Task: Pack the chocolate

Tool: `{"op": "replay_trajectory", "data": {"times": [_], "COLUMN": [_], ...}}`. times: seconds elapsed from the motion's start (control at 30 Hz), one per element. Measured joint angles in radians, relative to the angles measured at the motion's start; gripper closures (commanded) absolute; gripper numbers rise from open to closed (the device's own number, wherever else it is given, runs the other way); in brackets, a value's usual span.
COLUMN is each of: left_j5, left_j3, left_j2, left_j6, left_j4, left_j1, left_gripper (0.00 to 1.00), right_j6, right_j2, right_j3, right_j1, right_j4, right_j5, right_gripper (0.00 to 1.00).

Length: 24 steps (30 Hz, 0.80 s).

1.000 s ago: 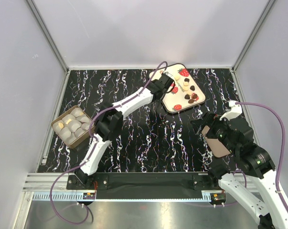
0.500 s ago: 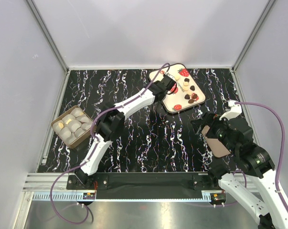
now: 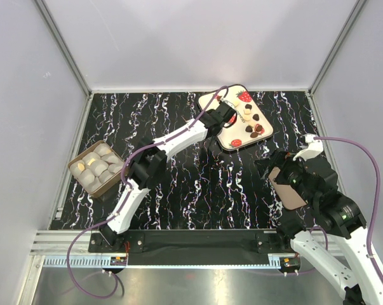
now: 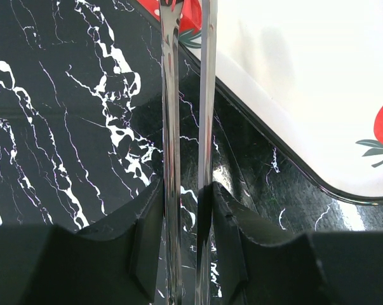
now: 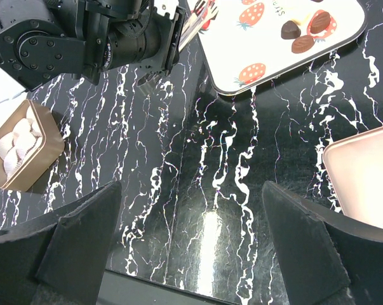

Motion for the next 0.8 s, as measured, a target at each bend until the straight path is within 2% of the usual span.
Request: {"op": "replay_trajectory", "data": {"times": [0.27,0.8], "left_j5": [-0.010,-0.025], "left_j3": [-0.012,-0.040], "left_j2": [0.000,0.000], "left_j6": [-0.005,-0.013], "left_j4": [-0.011,-0.020], "left_j1": [-0.009,-0.021], "left_gripper": [0.59,0.64], "right_j6": [0.000,0.000], "right_j2": [-0.005,-0.026], "right_j3": [-0.002,-0.002], "right_j1": [0.000,0.000], "right_j4": [0.000,-0.009], "right_j5": [0.000,0.001], "right_gripper": [0.00,0.00]}}
